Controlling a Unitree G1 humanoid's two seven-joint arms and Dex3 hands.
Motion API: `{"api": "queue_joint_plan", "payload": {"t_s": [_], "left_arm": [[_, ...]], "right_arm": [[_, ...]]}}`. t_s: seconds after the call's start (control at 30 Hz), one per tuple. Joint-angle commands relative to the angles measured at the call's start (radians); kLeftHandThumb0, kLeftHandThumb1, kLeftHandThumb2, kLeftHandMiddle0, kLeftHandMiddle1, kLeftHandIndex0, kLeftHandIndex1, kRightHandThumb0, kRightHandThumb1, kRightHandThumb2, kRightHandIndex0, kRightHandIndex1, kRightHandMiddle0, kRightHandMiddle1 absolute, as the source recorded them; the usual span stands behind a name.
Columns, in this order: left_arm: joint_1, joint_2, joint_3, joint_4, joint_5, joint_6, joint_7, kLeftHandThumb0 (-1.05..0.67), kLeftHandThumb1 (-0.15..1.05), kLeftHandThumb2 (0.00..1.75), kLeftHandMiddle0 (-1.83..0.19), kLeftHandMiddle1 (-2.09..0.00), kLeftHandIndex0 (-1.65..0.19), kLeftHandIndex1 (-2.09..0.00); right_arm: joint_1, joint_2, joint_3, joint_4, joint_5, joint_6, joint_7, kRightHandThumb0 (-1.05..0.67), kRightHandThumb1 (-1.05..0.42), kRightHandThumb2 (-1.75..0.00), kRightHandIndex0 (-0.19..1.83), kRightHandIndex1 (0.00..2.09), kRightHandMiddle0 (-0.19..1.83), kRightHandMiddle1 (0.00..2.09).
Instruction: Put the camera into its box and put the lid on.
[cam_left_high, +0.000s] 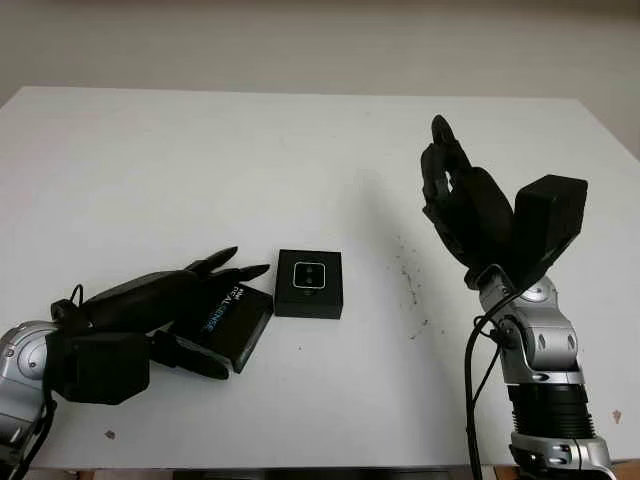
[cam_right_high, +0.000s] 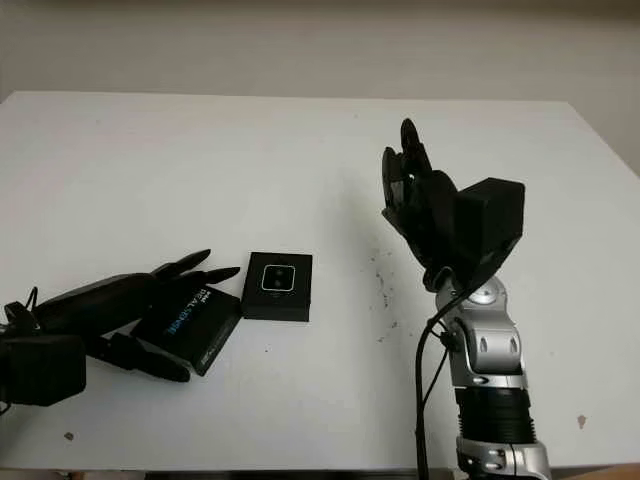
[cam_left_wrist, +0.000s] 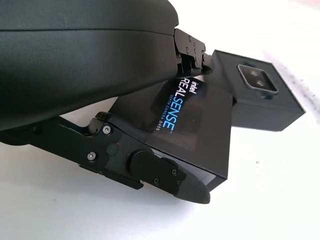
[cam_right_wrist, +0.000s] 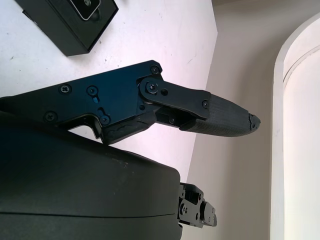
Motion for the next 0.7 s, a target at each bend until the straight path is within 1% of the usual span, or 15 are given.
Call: {"api": "queue_joint_plan", "payload": {"t_s": [0.0, 0.03, 0.07, 0.13, 0.17, 0.23, 0.3, 0.43, 0.53, 0.57, 0.63, 0.67], "left_arm": [[0.017, -0.007, 0.01, -0.013, -0.013, 0.009, 0.002, -0.35, 1.0, 0.06, -0.27, -0.41, -0.18, -0.46], [0.021, -0.008, 0.012, -0.013, -0.02, 0.006, 0.003, -0.34, 1.0, 0.06, -0.23, -0.52, -0.14, -0.57], [0.025, -0.008, 0.014, -0.015, -0.024, 0.006, 0.002, -0.3, 1.02, 0.06, -0.18, -0.75, -0.1, -0.73], [0.032, -0.007, 0.017, -0.015, -0.022, -0.005, 0.009, -0.27, 1.04, 0.08, -0.11, -1.05, -0.05, -0.95], [0.034, -0.006, 0.017, -0.017, -0.016, -0.011, 0.015, -0.24, 1.04, 0.1, -0.11, -1.18, -0.05, -1.08], [0.037, -0.006, 0.016, -0.011, -0.004, -0.042, 0.032, -0.2, 1.05, 0.12, -0.14, -1.3, -0.08, -1.21], [0.037, -0.004, 0.015, 0.0, 0.015, -0.078, 0.051, -0.17, 1.05, 0.12, -0.17, -1.37, -0.11, -1.27], [0.035, 0.013, 0.009, -0.004, 0.108, -0.125, 0.099, -0.14, 1.04, 0.1, -0.21, -1.42, -0.18, -1.34], [0.037, 0.018, 0.011, -0.027, 0.164, -0.115, 0.118, -0.13, 1.04, 0.07, -0.21, -1.45, -0.2, -1.37], [0.041, 0.014, 0.015, -0.041, 0.177, -0.098, 0.124, -0.13, 1.04, 0.07, -0.2, -1.46, -0.2, -1.38], [0.048, 0.002, 0.029, -0.069, 0.19, -0.068, 0.142, -0.14, 1.05, 0.07, -0.16, -1.57, -0.16, -1.42], [0.052, -0.007, 0.038, -0.084, 0.196, -0.052, 0.156, -0.14, 1.04, 0.07, -0.15, -1.58, -0.15, -1.43]], "right_arm": [[0.002, -0.015, -0.003, -0.034, -0.002, -0.001, 0.0, -0.69, -1.05, -0.68, -0.19, 0.03, -0.19, 0.04], [0.002, -0.015, -0.004, -0.036, 0.0, 0.002, 0.0, -0.69, -1.05, -0.68, -0.19, 0.03, -0.19, 0.04], [0.001, -0.016, -0.005, -0.036, 0.001, 0.004, 0.0, -0.69, -1.05, -0.68, -0.19, 0.03, -0.19, 0.04], [0.001, -0.019, -0.005, -0.039, 0.001, 0.005, 0.001, -0.68, -1.05, -0.69, -0.19, 0.03, -0.19, 0.04], [0.001, -0.02, -0.004, -0.042, 0.0, 0.007, 0.001, -0.68, -1.05, -0.69, -0.19, 0.03, -0.19, 0.03], [0.0, -0.021, -0.005, -0.043, 0.001, 0.009, 0.0, -0.68, -1.05, -0.69, -0.19, 0.03, -0.19, 0.03], [-0.001, -0.022, -0.005, -0.041, 0.001, 0.009, 0.0, -0.68, -1.05, -0.69, -0.19, 0.03, -0.19, 0.04], [-0.001, -0.024, -0.005, -0.038, 0.002, 0.007, 0.001, -0.69, -1.05, -0.69, -0.19, 0.03, -0.18, 0.04], [-0.001, -0.024, -0.004, -0.036, 0.002, 0.004, 0.001, -0.69, -1.05, -0.69, -0.19, 0.04, -0.18, 0.05], [0.0, -0.025, -0.003, -0.036, 0.003, 0.005, 0.003, -0.7, -1.05, -0.68, -0.19, 0.04, -0.18, 0.05], [0.001, -0.028, -0.001, -0.039, 0.007, 0.009, 0.012, -0.7, -1.05, -0.69, -0.19, 0.03, -0.19, 0.04], [0.003, -0.029, 0.0, -0.039, 0.007, 0.006, 0.015, -0.7, -1.05, -0.69, -0.19, 0.03, -0.19, 0.04]]}}
